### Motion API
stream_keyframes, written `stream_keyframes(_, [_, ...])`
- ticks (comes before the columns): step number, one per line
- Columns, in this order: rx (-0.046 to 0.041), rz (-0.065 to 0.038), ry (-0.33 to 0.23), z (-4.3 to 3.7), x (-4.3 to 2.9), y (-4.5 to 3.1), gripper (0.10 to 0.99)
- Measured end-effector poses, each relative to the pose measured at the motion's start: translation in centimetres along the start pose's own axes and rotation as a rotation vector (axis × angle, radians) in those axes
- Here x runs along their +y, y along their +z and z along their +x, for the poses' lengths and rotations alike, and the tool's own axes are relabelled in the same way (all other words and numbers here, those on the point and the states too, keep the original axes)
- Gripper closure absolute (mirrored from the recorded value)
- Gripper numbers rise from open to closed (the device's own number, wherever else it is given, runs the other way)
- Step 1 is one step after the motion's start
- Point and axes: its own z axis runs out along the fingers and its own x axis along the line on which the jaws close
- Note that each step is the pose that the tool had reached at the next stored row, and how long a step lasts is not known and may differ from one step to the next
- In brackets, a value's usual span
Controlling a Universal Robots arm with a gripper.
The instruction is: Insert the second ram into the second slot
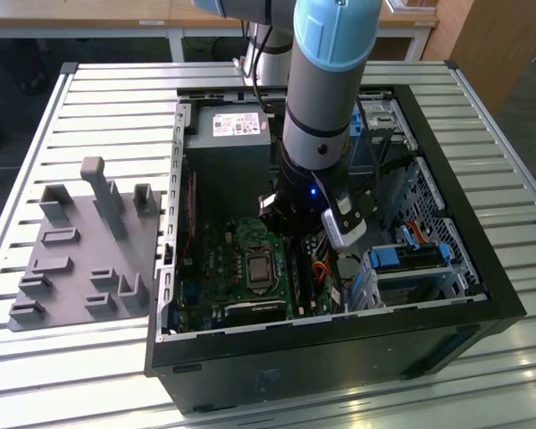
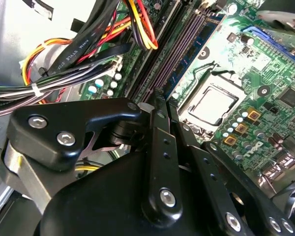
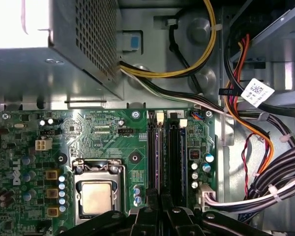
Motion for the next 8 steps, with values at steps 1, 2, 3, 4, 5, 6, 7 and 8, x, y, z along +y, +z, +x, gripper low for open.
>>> stream_keyframes(1, [0.0001,0.000,0.000,-0.01,0.00,0.04,0.949])
stream_keyframes(2, [0.0003,0.000,0.001,-0.01,0.00,0.07,0.949])
stream_keyframes(3, [0.0005,0.000,0.001,-0.01,0.00,0.11,0.949])
stream_keyframes(4, [0.0005,0.000,0.002,-0.01,0.00,0.15,0.949])
stream_keyframes(5, [0.0006,0.000,0.002,-0.01,0.00,0.19,0.949])
stream_keyframes(6, [0.0007,0.000,0.002,-0.02,0.00,0.22,0.949])
stream_keyframes(7, [0.0009,0.000,0.003,-0.02,-0.01,0.24,0.949])
stream_keyframes(8, [0.0011,0.000,0.003,-0.03,-0.01,0.25,0.949])
